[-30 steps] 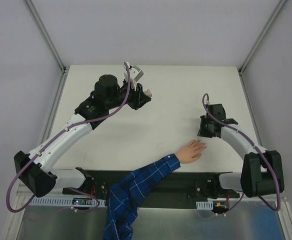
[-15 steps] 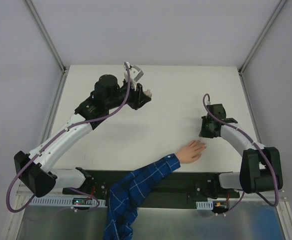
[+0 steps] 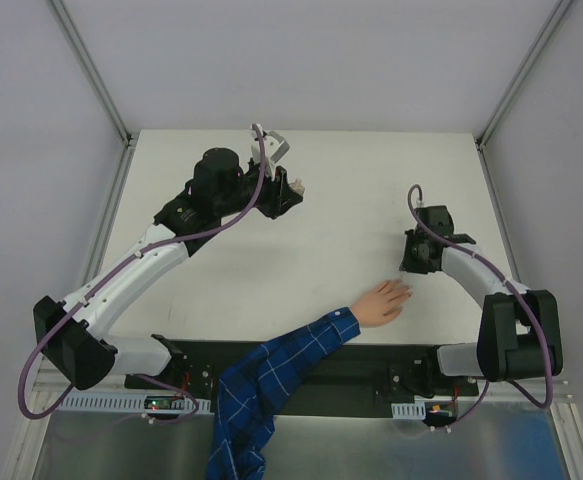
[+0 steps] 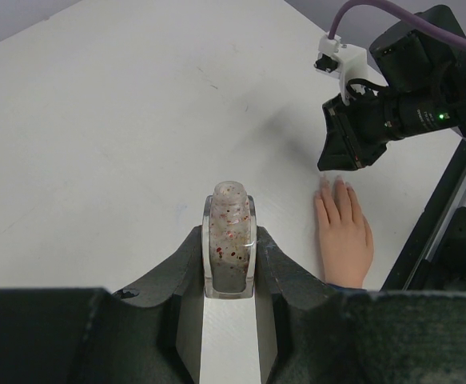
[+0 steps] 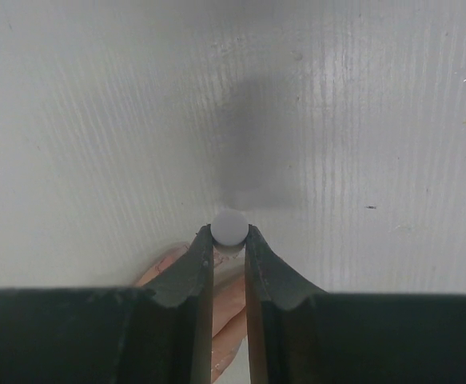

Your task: Paint the nails

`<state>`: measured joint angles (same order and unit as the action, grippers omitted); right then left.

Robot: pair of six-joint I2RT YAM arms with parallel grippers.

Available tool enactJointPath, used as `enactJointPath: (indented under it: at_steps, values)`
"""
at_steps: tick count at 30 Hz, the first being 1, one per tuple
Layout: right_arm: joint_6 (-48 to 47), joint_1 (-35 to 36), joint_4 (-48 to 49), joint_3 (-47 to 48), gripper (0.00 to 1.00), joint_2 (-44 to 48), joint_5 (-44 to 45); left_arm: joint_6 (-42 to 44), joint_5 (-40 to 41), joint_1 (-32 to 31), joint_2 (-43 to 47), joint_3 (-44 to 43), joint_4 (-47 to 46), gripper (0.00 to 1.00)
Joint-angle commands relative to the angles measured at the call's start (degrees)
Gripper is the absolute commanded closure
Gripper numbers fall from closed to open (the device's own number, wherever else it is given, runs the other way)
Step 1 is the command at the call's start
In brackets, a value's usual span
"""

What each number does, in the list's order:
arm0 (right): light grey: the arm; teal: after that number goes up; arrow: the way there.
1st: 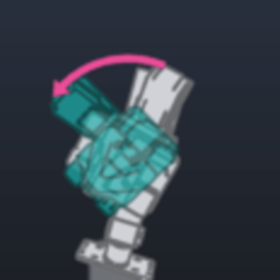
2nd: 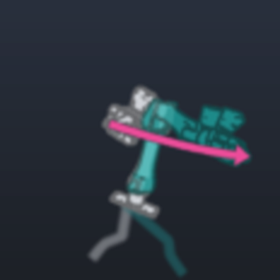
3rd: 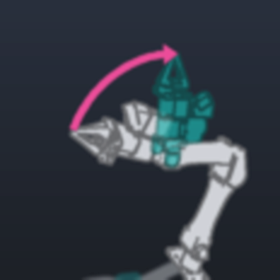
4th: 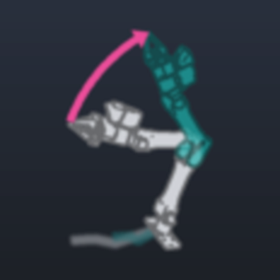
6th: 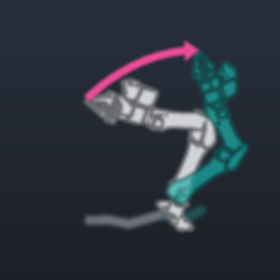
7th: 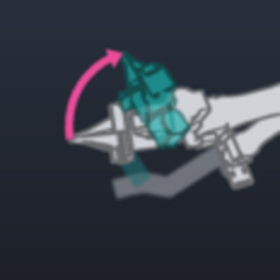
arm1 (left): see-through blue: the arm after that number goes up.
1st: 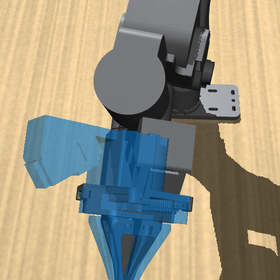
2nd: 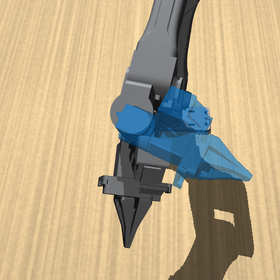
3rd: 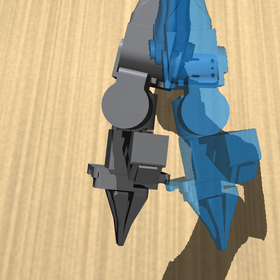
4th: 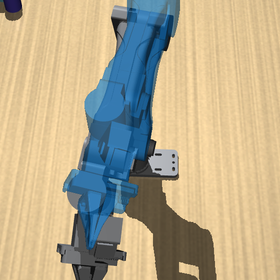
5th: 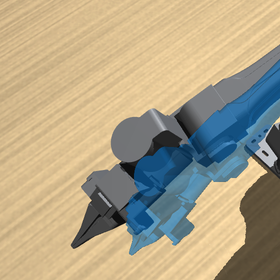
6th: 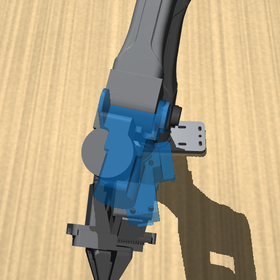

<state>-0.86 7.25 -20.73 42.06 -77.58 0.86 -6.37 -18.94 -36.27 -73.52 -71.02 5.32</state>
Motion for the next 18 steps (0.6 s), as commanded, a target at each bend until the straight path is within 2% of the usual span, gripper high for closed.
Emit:
enactJointPath:
  at_steps: [1,18]
  values:
    - [0.7,-0.3,1.4,2.9,1.0,0.5,0.3,1.3,0.4,0.8,0.0,-2.7,-2.1,1.0]
    - [2.0,1.7,-0.4,1.7,1.0,0.3,-0.3,1.4,0.2,0.9,0.4,-2.0,-2.1,1.0]
